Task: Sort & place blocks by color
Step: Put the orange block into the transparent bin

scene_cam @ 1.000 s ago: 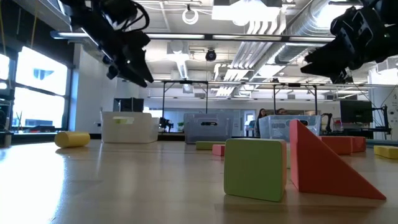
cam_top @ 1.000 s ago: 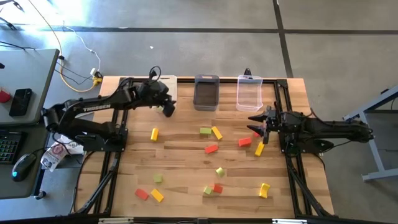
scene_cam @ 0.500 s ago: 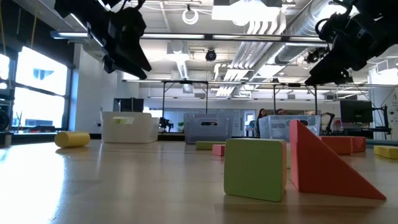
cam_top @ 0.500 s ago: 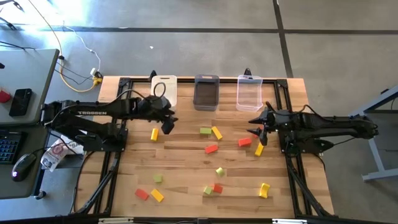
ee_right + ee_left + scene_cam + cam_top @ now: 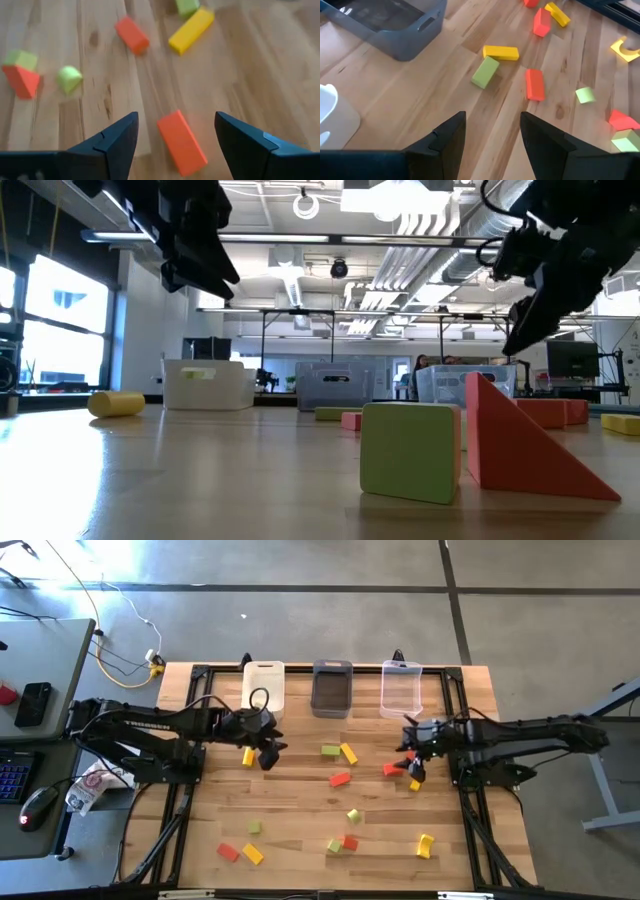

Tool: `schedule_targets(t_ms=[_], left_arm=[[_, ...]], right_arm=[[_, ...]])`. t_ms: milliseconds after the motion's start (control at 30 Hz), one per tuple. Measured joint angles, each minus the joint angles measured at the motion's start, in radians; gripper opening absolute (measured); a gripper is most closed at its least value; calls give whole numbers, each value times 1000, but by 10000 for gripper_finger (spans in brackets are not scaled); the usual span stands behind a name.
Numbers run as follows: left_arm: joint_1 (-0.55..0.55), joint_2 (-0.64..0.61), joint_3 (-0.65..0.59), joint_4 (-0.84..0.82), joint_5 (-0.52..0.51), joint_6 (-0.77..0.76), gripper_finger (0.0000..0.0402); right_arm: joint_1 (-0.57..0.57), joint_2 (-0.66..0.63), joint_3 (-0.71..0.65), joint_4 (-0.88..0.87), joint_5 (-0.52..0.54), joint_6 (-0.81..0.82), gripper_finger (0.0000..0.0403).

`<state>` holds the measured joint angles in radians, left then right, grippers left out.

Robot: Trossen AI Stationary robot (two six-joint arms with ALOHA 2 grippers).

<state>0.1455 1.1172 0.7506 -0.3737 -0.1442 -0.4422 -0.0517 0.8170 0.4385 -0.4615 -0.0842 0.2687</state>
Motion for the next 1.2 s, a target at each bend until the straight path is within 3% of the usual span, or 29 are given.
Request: schedule_targets(t_ms=[367, 700, 1000, 1200], left_arm=[[-10, 0, 0, 0, -5, 0, 174], [-10, 0, 0, 0, -48, -1, 174], [-10, 0, 0, 1, -50, -1, 174], [-10, 0, 0, 1, -50, -1, 174]], right_arm=[[45, 181, 1, 21, 3, -69, 250], [127, 291, 1, 38, 136, -76, 250], [133, 382, 1, 54, 154, -86, 249], [133, 422, 1, 65, 152, -42, 202]])
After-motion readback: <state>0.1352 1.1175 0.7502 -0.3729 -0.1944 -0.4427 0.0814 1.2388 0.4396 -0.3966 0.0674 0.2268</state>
